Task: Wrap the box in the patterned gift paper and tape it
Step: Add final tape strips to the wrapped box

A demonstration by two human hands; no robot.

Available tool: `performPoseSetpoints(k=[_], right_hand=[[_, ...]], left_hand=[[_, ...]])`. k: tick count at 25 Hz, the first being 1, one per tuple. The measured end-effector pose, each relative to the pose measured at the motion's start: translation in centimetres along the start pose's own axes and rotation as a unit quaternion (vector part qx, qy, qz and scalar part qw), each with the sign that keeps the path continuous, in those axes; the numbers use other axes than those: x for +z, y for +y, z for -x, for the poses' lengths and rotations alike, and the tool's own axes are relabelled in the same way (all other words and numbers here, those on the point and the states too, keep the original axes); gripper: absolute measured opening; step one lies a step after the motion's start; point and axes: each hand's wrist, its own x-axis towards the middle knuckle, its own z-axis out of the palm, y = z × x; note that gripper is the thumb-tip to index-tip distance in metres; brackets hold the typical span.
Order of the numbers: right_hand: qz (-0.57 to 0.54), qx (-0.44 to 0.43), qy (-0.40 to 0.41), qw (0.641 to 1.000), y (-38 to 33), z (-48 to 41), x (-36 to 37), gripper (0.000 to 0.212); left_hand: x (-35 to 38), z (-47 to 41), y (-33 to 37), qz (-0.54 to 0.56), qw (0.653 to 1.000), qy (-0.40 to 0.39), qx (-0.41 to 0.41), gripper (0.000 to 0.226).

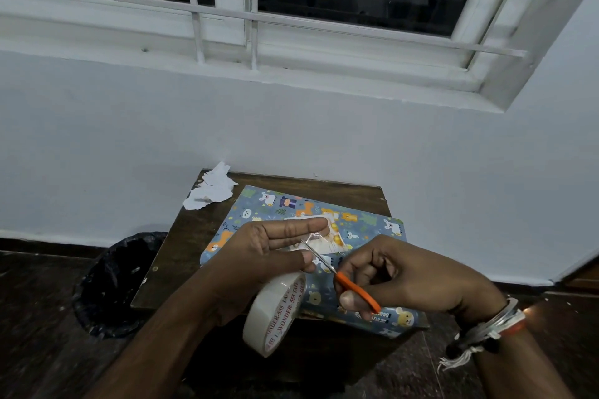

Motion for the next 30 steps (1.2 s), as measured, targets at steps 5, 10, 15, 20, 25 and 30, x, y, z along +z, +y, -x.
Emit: performPoseSetpoints(k=[5,10,15,20,25,30], right_hand=[[0.029,0.007,0.019,0.999,-0.2,-0.2,0.3,0.012],[0.138,0.05,0.091,0.985,-0.5,-0.6,0.8,0.015],[0.218,0.062,0.252,0.941,-0.8,-0.2,0.5,0.024],[0.466,0.181,0.383,0.777,1.9,-1.5,-1.3,0.011],[0.533,0.264,0.27,0.758,2.2,-3.0,-0.9,0.017],[0.121,0.067,0.435,0.89,-0.7,-5.5,1.6,0.014]], left_hand=[[-0.3,0.0,0.0,0.024,1.0,-0.017,0.009,0.049],[-1.0,0.1,0.3,0.038,0.999,-0.016,0.025,0.058],[-1.5,0.3,0.3,0.046,0.998,-0.015,0.043,0.065],[-1.9,0.4,0.4,0.038,0.996,-0.004,0.077,0.081],[-1.8,0.3,0.1,0.019,0.996,0.001,0.088,0.091],[-2.0,0.4,0.1,0.003,0.995,0.008,0.095,0.095]])
